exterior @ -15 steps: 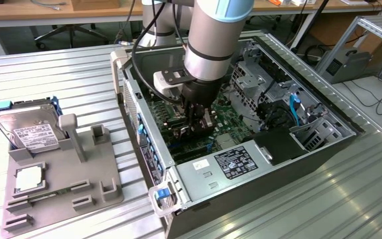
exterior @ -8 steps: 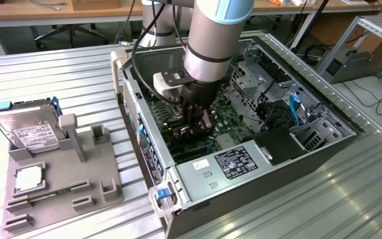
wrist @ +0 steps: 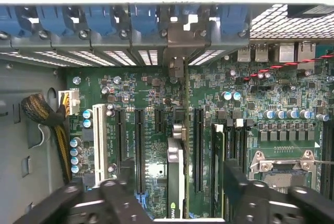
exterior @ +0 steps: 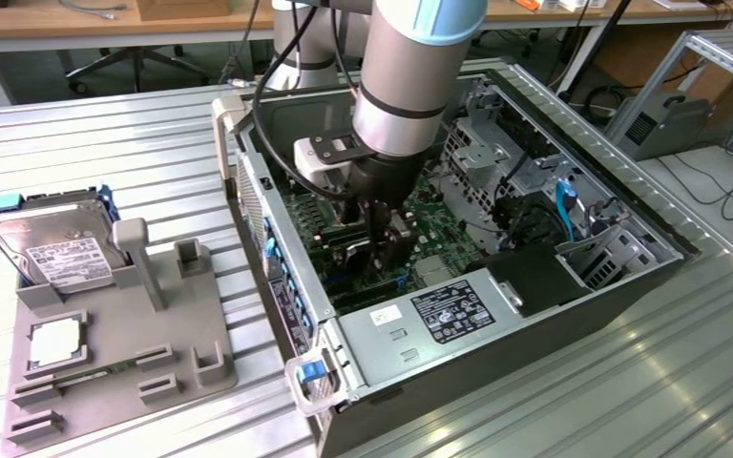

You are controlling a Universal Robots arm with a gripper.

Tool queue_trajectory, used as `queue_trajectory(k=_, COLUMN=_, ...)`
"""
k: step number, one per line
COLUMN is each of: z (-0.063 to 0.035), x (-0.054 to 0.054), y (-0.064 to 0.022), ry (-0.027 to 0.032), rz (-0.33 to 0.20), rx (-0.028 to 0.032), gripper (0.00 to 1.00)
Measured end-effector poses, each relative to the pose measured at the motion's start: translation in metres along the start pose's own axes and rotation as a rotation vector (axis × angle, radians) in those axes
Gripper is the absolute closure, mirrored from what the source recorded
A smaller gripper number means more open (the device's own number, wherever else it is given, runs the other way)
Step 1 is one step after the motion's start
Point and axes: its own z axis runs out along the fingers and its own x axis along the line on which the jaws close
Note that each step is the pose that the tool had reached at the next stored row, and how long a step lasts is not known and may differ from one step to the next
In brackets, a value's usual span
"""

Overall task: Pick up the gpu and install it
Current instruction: 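Insert the gpu into the slot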

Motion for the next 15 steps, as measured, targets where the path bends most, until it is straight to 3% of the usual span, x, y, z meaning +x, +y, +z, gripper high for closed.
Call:
queue_trajectory(k=3, z=0.0000, x=0.000, y=0.0000, ry=0.0001, rz=0.000, rx=0.0000, gripper=0.13)
queue_trajectory(k=4, z=0.0000, x=0.000, y=0.0000, ry=0.0000, rz=0.000, rx=0.0000, gripper=0.06)
queue_trajectory(k=7, z=0.0000, x=0.000, y=0.0000, ry=0.0000, rz=0.000, rx=0.0000, gripper=0.06)
queue_trajectory(k=12, z=-0.0001, x=-0.001, y=-0.0107, ry=0.0001, rz=0.000, rx=0.0000, gripper=0.06)
queue_trajectory(k=15, z=-0.0001, x=-0.001, y=-0.0119, ry=0.0001, rz=0.000, rx=0.0000, gripper=0.06)
